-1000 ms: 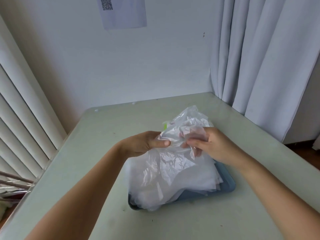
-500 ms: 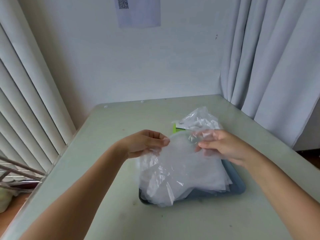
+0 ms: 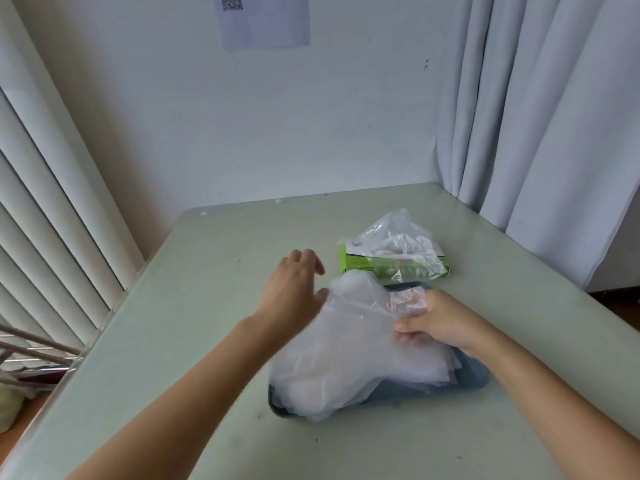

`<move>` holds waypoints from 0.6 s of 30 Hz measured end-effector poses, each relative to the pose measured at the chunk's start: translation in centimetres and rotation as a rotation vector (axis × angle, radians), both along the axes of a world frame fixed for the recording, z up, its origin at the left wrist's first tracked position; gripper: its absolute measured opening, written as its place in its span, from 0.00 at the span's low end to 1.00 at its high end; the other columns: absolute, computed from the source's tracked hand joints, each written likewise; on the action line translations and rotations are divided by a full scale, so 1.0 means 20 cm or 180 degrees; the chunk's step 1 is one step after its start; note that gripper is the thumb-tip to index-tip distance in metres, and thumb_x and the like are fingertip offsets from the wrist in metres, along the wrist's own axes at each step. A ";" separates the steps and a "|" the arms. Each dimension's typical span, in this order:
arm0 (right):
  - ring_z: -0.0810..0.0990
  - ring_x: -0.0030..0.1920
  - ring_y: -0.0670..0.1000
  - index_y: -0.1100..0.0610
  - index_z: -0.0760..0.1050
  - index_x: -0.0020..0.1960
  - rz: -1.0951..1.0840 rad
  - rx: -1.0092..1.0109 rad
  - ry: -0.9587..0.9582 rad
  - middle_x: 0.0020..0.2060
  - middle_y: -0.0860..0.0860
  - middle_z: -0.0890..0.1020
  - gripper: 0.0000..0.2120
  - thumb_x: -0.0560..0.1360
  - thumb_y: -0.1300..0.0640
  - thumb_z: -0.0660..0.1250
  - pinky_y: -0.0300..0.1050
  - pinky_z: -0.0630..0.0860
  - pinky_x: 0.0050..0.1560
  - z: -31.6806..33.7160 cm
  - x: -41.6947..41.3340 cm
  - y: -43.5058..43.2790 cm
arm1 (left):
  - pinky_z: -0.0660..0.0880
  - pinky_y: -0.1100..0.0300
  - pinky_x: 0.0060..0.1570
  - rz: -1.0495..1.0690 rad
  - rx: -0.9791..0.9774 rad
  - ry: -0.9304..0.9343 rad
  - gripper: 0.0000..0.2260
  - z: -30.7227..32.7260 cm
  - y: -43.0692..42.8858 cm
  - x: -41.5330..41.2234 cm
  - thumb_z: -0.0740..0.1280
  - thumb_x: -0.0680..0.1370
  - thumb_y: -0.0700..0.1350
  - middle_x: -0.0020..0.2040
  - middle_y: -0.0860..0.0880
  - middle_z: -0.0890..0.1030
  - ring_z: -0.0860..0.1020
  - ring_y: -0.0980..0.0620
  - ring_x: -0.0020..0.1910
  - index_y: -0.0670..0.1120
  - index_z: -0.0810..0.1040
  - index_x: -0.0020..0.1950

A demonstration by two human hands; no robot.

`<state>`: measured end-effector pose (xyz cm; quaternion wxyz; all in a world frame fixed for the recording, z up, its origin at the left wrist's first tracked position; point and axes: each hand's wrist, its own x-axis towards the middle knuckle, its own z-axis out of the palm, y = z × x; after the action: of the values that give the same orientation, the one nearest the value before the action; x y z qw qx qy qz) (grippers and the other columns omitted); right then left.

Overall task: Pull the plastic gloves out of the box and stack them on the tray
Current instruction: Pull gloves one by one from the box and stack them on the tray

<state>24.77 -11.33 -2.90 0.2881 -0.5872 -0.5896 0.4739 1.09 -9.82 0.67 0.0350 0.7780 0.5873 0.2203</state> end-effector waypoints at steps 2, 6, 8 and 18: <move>0.81 0.31 0.49 0.66 0.78 0.45 0.0026 0.0034 -0.0001 0.33 0.56 0.84 0.03 0.72 0.70 0.69 0.41 0.80 0.38 0.00 0.00 0.00 | 0.67 0.61 0.56 -0.0633 0.0124 -0.0048 0.11 -0.03 -0.12 0.11 0.66 0.77 0.48 0.58 0.49 0.73 0.71 0.51 0.58 0.48 0.73 0.59; 0.82 0.38 0.52 0.64 0.80 0.46 0.0160 0.0202 -0.0094 0.36 0.55 0.84 0.06 0.70 0.66 0.74 0.48 0.78 0.46 0.02 0.02 -0.01 | 0.67 0.61 0.58 -0.1340 -0.0323 0.0445 0.12 -0.16 -0.20 0.20 0.63 0.79 0.48 0.59 0.48 0.74 0.71 0.50 0.59 0.48 0.74 0.62; 0.80 0.40 0.49 0.62 0.81 0.47 0.0333 0.0225 -0.0144 0.40 0.56 0.84 0.14 0.68 0.55 0.77 0.44 0.75 0.48 0.08 0.02 0.00 | 0.66 0.60 0.59 -0.1416 -0.0470 0.0516 0.13 -0.21 -0.18 0.18 0.62 0.79 0.48 0.59 0.48 0.74 0.71 0.48 0.58 0.47 0.74 0.63; 0.74 0.33 0.46 0.51 0.82 0.39 0.0872 0.0139 -0.1657 0.30 0.44 0.79 0.12 0.65 0.43 0.77 0.39 0.69 0.38 0.28 -0.22 0.29 | 0.65 0.60 0.61 -0.1522 -0.0484 0.0385 0.14 -0.26 -0.16 0.15 0.61 0.80 0.49 0.61 0.49 0.72 0.69 0.49 0.58 0.48 0.73 0.65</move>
<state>20.45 -5.49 2.79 0.0731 -0.5976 -0.7275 0.3291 4.18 -13.00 -4.46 0.1093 0.9017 0.4026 0.1139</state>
